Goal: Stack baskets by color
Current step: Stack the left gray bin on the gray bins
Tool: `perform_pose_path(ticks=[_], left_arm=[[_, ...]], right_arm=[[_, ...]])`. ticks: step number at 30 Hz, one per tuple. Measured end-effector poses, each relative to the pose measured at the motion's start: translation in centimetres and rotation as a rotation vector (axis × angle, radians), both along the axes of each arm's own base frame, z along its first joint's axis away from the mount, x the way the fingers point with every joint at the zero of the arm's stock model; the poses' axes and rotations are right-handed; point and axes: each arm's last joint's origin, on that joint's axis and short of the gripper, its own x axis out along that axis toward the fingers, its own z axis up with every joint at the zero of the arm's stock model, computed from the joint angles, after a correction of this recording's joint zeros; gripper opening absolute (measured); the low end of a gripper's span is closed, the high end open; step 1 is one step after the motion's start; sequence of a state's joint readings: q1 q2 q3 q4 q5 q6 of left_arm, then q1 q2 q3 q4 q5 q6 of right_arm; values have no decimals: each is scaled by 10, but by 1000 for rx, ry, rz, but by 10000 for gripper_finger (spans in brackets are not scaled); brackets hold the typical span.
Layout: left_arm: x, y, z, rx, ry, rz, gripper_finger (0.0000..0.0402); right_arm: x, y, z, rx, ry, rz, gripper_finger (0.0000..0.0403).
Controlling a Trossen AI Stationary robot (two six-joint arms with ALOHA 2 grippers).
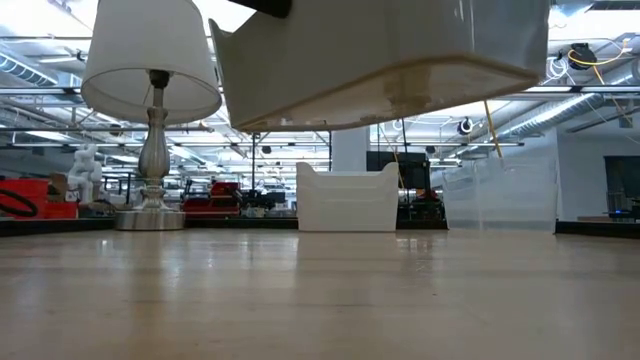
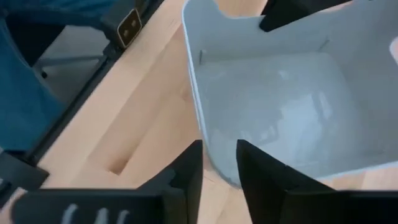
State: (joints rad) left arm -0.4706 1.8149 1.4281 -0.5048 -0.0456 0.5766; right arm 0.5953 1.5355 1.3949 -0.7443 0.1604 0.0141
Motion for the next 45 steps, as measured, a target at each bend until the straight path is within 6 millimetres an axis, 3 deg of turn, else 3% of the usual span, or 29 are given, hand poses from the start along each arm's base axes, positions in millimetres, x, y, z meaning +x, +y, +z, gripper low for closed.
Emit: perform_pose_path(ticks=[10,17,23,29,36,45], left_arm=[[0,1,2,-8,-4,3,14],[0,1,2,-37,-3,60,10],[3,1,5,-54,-65,271,85],[-2,-9,13,1,-191,419,176],[-17,-20,51,-30,-362,556,236],[-39,-27,74,-223,-376,652,228]], right_arm=[[6,5,-16,-93,42,101,11],[6,4,-15,-94,38,98,3],[3,1,-14,-75,78,2,2],[-1,-1,0,-45,114,-183,1],[-24,18,17,-6,172,-237,1],[-83,60,39,82,283,-281,0]])
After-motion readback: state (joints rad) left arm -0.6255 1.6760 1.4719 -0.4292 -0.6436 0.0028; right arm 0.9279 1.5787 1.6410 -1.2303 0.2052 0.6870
